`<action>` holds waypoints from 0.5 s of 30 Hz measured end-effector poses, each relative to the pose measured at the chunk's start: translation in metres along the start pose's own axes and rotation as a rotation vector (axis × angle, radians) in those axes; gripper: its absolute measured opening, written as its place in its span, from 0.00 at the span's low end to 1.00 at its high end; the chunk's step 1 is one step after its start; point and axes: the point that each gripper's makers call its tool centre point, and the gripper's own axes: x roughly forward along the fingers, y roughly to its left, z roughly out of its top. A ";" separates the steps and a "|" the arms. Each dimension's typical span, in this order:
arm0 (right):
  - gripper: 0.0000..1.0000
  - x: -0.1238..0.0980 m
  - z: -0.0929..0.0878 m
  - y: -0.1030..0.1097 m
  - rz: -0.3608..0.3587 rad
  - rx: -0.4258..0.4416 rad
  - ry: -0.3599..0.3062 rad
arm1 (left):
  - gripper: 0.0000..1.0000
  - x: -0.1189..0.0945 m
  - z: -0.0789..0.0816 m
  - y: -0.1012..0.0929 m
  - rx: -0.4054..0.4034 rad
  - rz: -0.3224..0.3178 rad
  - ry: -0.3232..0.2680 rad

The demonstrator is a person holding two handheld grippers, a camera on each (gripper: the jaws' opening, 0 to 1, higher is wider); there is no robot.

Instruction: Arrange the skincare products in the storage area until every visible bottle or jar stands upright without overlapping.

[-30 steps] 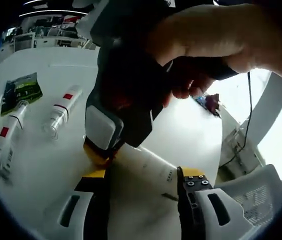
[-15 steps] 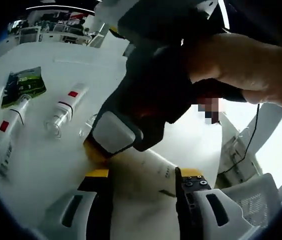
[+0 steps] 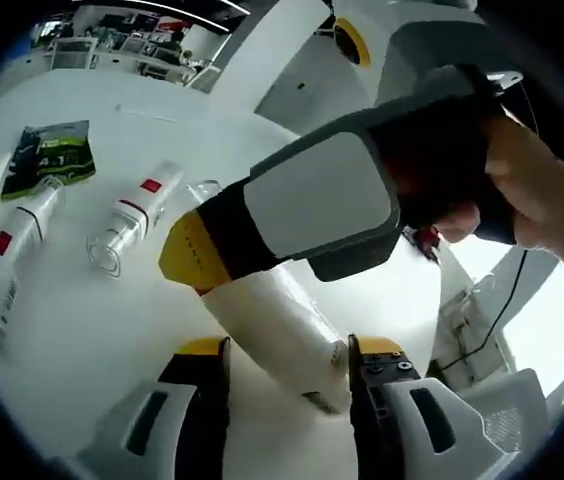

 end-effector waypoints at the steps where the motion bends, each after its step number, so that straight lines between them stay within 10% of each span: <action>1: 0.25 -0.001 0.001 -0.001 -0.003 0.002 -0.011 | 0.43 0.000 0.000 0.000 -0.004 -0.005 0.001; 15: 0.25 -0.035 0.021 -0.018 -0.009 0.067 -0.256 | 0.29 0.001 0.009 -0.016 0.092 -0.113 -0.028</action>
